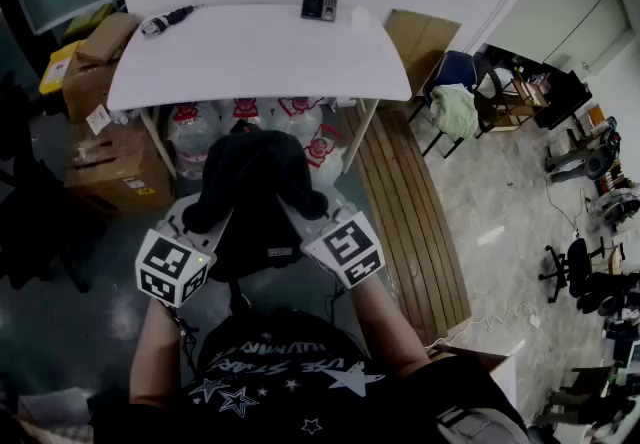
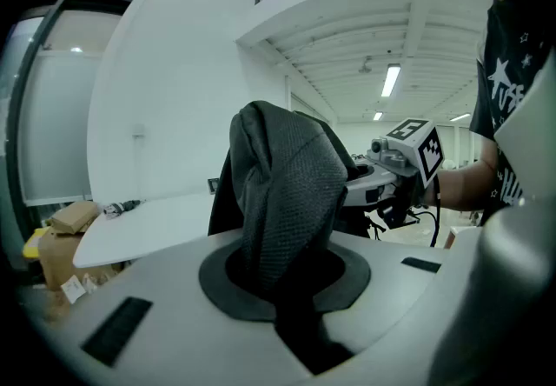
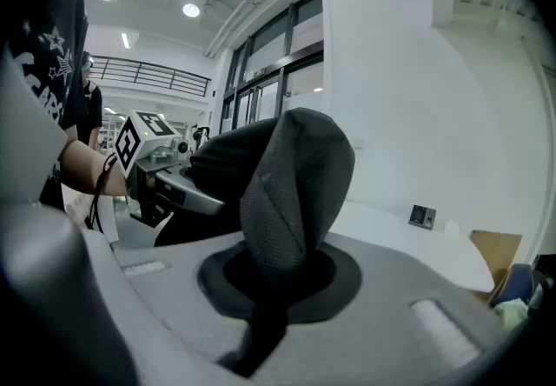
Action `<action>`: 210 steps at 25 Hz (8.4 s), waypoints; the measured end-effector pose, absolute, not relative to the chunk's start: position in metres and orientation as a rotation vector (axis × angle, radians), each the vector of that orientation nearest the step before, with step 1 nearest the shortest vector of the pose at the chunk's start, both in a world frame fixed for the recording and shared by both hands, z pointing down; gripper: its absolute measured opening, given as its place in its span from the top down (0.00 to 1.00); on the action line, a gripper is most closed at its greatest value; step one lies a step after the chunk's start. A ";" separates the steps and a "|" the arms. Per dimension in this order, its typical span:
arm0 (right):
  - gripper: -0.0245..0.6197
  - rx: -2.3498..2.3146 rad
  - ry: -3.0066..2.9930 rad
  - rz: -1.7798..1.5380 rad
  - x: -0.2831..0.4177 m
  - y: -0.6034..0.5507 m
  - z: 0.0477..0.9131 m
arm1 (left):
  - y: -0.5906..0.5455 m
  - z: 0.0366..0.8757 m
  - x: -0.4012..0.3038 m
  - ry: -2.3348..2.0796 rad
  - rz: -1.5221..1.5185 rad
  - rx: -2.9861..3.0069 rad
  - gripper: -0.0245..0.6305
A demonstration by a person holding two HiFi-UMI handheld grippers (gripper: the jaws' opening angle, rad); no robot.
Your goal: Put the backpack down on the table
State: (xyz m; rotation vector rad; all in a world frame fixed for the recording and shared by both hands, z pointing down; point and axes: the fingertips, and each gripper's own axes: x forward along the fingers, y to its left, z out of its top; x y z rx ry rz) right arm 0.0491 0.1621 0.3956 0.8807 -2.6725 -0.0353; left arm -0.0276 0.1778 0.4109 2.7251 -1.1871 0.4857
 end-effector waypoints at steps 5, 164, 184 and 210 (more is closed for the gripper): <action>0.94 0.882 -2.672 -0.047 0.051 0.171 0.392 | 0.186 0.408 -0.026 -1.190 0.473 2.730 0.88; 0.94 1.113 -2.718 -0.246 -0.085 -0.474 0.316 | -0.474 0.340 -0.170 -1.034 0.407 2.999 0.88; 0.93 1.112 -2.617 -0.226 -0.116 -0.519 0.353 | -0.522 0.385 -0.198 -0.949 0.318 2.935 0.88; 0.65 1.138 -2.638 -0.124 -0.103 -0.517 0.370 | -0.525 0.396 -0.202 -1.098 0.290 2.899 0.66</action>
